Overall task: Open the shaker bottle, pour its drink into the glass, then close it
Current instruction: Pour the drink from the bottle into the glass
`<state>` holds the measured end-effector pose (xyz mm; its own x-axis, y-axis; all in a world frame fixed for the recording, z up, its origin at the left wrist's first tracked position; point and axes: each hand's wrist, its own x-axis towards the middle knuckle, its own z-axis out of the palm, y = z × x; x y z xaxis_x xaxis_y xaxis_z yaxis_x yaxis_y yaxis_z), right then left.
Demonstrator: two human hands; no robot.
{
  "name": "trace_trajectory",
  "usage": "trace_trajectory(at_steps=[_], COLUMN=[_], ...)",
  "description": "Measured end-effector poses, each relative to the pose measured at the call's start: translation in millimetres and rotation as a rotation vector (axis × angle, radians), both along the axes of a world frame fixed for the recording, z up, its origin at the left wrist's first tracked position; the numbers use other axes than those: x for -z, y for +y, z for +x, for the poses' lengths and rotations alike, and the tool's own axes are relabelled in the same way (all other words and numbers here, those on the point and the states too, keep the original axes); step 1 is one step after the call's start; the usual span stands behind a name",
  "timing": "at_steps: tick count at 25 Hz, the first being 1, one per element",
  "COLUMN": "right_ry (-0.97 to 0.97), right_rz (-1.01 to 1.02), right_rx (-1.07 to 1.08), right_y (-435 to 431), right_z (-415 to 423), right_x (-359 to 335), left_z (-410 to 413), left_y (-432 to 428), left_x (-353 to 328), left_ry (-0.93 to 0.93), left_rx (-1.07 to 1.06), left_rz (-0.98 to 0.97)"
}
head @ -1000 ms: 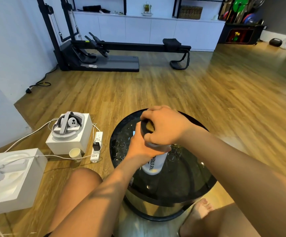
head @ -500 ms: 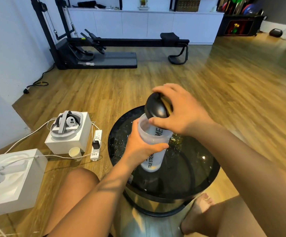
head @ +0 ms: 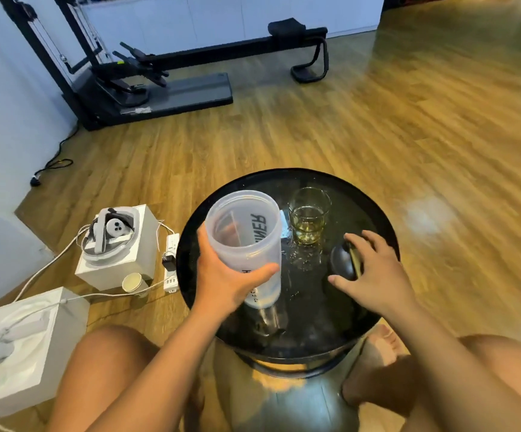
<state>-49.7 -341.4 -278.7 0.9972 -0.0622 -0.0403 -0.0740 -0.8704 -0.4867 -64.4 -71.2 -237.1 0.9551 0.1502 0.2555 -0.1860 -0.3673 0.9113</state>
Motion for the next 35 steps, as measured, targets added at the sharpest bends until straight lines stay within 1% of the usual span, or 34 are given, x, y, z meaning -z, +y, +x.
trace_trajectory(at_steps=[2,4,8,16,19,23,28,35], right_ry=[0.046,0.065,0.098,0.189,0.199,0.176,0.163,0.115], right_rz=[-0.067,-0.093,-0.108,-0.061,-0.052,-0.035,-0.046,0.001], right_rx=[-0.036,-0.058,-0.083,-0.148,-0.145,-0.136,-0.129,-0.156], right_y=[-2,-6,-18,-16,-13,-12,-10,-6], right_z=[5,12,24,38,38,38,37,34], right_x=[11,18,23,23,23,25,25,26], left_z=[8,22,57,99,104,109,118,123], left_y=[0,-2,-10,-19,-20,-22,-26,-27], left_x=[-3,-10,-31,-56,-62,-66,-72,-72], left_ry=[0.0,0.014,0.067,0.098,0.116,0.143,0.172,0.113], left_rx=[-0.008,-0.011,-0.007,0.104,0.135,0.148,0.141,0.17], left_rz=[0.063,0.144,0.383,0.734,0.853,1.063,1.169,1.282])
